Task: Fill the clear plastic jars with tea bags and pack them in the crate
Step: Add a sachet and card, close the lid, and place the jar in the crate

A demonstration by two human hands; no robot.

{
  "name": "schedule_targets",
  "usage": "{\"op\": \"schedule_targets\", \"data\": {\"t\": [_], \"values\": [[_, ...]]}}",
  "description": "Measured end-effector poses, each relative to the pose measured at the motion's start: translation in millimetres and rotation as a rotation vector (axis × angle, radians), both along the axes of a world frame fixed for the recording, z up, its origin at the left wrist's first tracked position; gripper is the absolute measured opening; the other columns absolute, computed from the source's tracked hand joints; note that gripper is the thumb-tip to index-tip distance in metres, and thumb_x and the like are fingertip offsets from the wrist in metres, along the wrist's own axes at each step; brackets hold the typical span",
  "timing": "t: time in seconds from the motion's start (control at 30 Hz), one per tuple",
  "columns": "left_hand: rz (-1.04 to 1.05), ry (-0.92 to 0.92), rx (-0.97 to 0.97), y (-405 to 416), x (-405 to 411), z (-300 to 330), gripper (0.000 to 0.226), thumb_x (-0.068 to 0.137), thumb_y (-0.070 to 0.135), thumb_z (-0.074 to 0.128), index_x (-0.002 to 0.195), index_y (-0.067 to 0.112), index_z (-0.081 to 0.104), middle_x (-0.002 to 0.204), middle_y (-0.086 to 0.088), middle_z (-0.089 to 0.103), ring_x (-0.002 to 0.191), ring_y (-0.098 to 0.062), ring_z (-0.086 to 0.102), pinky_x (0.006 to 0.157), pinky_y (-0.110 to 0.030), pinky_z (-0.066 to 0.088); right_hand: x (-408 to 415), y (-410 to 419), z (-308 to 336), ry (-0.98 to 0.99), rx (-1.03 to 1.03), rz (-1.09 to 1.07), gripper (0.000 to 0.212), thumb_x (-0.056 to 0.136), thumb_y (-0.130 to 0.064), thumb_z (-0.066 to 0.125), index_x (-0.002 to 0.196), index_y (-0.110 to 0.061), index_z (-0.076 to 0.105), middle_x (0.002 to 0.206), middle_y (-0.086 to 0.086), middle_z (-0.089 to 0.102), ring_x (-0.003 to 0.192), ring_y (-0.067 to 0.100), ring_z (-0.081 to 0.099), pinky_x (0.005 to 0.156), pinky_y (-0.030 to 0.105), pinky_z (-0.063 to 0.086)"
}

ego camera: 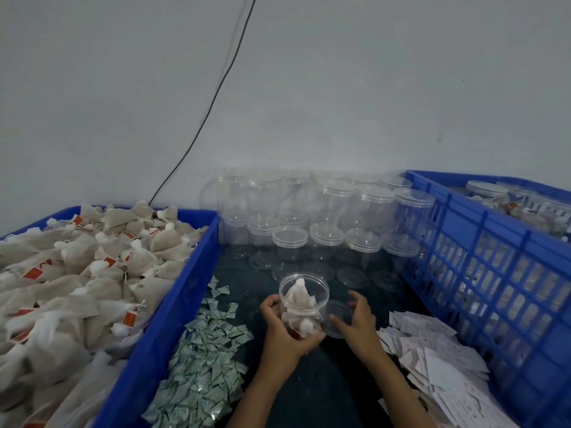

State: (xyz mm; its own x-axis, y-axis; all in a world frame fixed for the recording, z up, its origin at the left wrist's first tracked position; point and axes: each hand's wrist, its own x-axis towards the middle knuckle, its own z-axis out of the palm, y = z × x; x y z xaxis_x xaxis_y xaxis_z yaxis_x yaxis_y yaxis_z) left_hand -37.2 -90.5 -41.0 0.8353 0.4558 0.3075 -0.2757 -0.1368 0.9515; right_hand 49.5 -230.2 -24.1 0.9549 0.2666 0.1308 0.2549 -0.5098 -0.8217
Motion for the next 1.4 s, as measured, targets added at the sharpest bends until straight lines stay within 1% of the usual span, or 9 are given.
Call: {"op": "schedule_targets", "data": {"t": [0.17,0.33,0.5,0.6,0.8,0.93,1.1,1.27,1.4], "values": [[-0.010,-0.001,0.039,0,-4,-1,0.091,0.054,0.027,0.085,0.116,0.049,0.022,0.133,0.006,0.045,0.118,-0.015,0.056,0.097,-0.032,0.051,-6,0,-9,-0.026,-0.087,0.050,0.108,0.073,-0.046,0.079,0.151,-0.019,0.011,0.150,0.010,0.031,0.134,0.033,0.030,0.111,0.045,0.027],[0.022,-0.037,0.037,3,-10,7,0.088,0.050,0.027,0.087,0.114,0.054,0.032,0.128,0.009,0.051,0.110,-0.012,0.062,0.082,-0.029,0.056,-4,-3,-5,-0.059,0.080,-0.018,0.115,0.064,-0.039,0.087,0.150,-0.022,0.013,0.142,0.011,0.036,0.129,0.029,0.038,0.108,0.047,0.035],[0.062,-0.074,0.083,12,-16,15,0.089,0.049,0.033,0.090,0.123,0.051,0.043,0.125,0.014,0.057,0.110,-0.010,0.062,0.085,-0.029,0.055,-5,-16,11,-0.108,0.286,0.203,0.114,0.067,-0.020,0.087,0.143,-0.048,0.006,0.128,-0.004,0.041,0.117,0.008,0.050,0.098,0.021,0.043],[0.035,-0.053,0.138,17,-18,17,0.087,0.052,0.032,0.089,0.126,0.051,0.048,0.123,0.016,0.061,0.108,-0.006,0.063,0.084,-0.023,0.054,-9,-19,18,-0.039,0.469,0.273,0.108,0.067,-0.025,0.086,0.140,-0.055,0.013,0.129,-0.006,0.047,0.117,0.004,0.054,0.096,0.022,0.044],[-0.052,0.028,0.245,15,-22,20,0.094,0.055,0.035,0.089,0.136,0.048,0.043,0.131,0.011,0.057,0.115,-0.010,0.060,0.095,-0.037,0.052,-19,-9,30,0.141,0.800,0.333,0.070,0.080,-0.023,0.073,0.136,-0.045,0.037,0.125,0.009,0.055,0.108,0.021,0.064,0.081,0.034,0.055],[-0.017,0.037,0.424,9,-25,23,0.096,0.054,0.045,0.087,0.133,0.063,0.035,0.125,0.025,0.051,0.118,0.003,0.048,0.093,-0.015,0.042,-35,-1,36,-0.111,0.634,0.358,0.043,0.087,-0.044,0.061,0.129,-0.042,0.051,0.127,-0.007,0.052,0.114,0.009,0.058,0.086,0.022,0.052],[-0.016,0.034,0.470,9,-24,24,0.098,0.053,0.048,0.086,0.133,0.064,0.033,0.125,0.024,0.049,0.119,0.003,0.045,0.095,-0.019,0.043,-33,0,38,-0.256,0.409,0.393,0.048,0.087,-0.047,0.063,0.133,-0.047,0.050,0.130,-0.014,0.049,0.121,0.001,0.050,0.095,0.019,0.045],[-0.013,0.036,0.303,9,-22,19,0.100,0.048,0.035,0.094,0.131,0.052,0.040,0.136,0.025,0.033,0.118,0.011,0.045,0.090,-0.009,0.044,-31,7,37,-0.206,0.540,0.292,0.044,0.083,-0.032,0.063,0.126,-0.037,0.061,0.123,-0.008,0.058,0.112,0.000,0.058,0.091,0.015,0.047],[-0.062,0.114,-0.048,13,-21,16,0.097,0.053,0.006,0.091,0.127,0.036,0.036,0.122,0.010,0.055,0.094,0.011,0.062,0.070,-0.011,0.051,-37,16,29,-0.203,0.595,0.185,0.043,0.086,-0.027,0.063,0.128,-0.037,0.059,0.121,-0.015,0.057,0.110,-0.007,0.056,0.088,0.007,0.043]]}}
